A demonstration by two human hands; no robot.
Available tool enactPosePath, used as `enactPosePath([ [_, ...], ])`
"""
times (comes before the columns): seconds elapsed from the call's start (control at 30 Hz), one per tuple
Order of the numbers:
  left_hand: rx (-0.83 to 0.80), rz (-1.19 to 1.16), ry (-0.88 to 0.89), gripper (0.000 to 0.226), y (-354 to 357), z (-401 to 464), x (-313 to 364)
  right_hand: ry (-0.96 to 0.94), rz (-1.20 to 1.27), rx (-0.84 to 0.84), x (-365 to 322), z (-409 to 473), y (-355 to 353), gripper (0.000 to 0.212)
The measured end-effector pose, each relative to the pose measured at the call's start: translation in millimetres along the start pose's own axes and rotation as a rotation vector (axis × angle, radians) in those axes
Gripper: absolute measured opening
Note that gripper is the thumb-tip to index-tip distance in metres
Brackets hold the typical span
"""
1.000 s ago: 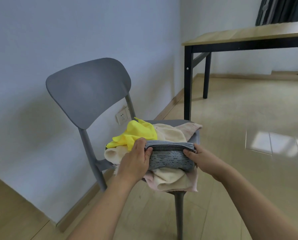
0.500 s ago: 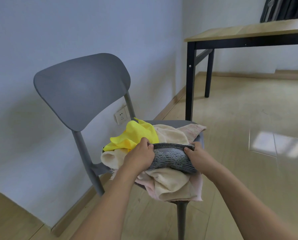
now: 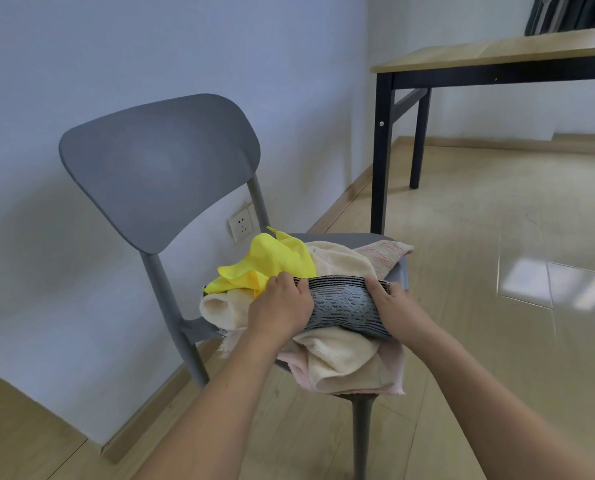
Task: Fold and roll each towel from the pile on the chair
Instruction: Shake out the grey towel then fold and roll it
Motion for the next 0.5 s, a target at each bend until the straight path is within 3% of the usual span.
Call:
enactPosePath([
  [0.1,0.121,0.037,0.057,0.038,-12.7,-9.7,5.9,0.013,0.034,0.050,-4.7,-6.8,-6.2,0.086],
  [0.2,0.317,0.061,0.148,0.034,-42.2,-21.9,19.8,-0.066,0.291,0.020,-23.0,-24.9,-20.6,0.077],
  [0.3,0.452,0.011,0.214,0.028,-72.7,-29.7,36.7,-0.095,0.621,-0.119,-38.1,-44.2,-33.0,0.048],
  [0.43,0.266,-0.497,0.046,0.027,-76.2,-26.9,46.7,-0.103,0.777,-0.165,-43.7,-65.3,-51.9,0.027],
  [0.5,0.239,-0.623,-0.009,0.022,-73.7,-29.7,49.4,-0.113,0.818,-0.181,-43.2,-73.8,-56.7,0.023],
])
Point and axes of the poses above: each hand's wrist, its own z-axis towards the middle knuckle, its own y-axis out of the palm, x = y × z, the point moved 7 cm from there along z, towards the middle knuckle, and after that the axes turned 12 degrees about y, right-handed, at the moved point
